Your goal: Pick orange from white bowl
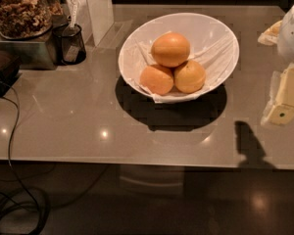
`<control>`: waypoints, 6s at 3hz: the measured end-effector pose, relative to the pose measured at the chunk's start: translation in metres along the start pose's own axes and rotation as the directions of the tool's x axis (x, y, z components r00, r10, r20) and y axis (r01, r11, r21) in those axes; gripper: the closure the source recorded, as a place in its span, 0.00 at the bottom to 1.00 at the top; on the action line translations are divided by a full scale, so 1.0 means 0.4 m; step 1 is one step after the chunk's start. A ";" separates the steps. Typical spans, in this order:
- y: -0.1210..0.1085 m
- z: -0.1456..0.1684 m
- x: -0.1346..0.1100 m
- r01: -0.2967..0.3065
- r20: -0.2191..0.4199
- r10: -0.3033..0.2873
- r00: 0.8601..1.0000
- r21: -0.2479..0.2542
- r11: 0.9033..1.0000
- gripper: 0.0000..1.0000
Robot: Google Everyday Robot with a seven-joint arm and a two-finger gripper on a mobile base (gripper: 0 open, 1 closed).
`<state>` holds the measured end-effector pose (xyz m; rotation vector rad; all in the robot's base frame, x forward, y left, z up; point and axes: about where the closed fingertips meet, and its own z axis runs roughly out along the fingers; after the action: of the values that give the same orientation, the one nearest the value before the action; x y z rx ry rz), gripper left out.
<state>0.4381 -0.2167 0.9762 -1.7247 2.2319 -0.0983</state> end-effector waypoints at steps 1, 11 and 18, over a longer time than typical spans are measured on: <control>0.000 0.000 0.000 0.000 0.000 0.000 1.000 0.000 1.000 0.00; -0.313 0.347 -0.419 0.156 0.480 -0.024 0.877 -0.237 0.959 0.00; -0.316 0.339 -0.422 0.156 0.481 -0.023 0.877 -0.238 0.959 1.00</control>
Offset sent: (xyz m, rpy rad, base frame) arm 0.0496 0.0160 0.0188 0.0381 -0.0519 0.0502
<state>0.6325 -0.0712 0.9137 -1.7475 1.8602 0.5765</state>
